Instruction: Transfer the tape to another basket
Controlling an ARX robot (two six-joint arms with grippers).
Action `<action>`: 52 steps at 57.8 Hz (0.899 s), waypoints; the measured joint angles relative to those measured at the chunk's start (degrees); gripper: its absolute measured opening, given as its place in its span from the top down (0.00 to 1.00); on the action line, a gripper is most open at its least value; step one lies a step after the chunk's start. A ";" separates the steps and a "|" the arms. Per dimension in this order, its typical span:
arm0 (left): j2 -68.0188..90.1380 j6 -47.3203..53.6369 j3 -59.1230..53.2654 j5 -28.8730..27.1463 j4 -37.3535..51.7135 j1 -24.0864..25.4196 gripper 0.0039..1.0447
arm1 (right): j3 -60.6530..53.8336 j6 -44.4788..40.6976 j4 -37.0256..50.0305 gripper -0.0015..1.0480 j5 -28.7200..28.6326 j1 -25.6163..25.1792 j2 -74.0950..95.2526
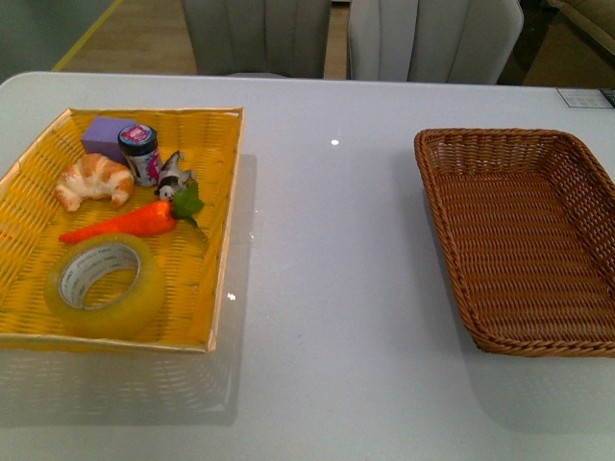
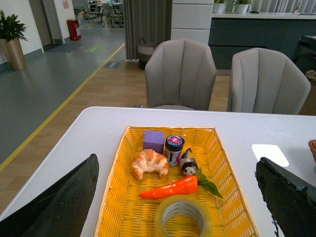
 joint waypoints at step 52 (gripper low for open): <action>62.42 0.66 18.25 7.08 17.42 2.08 0.08 | 0.00 -0.02 0.00 0.09 -0.07 0.00 -0.02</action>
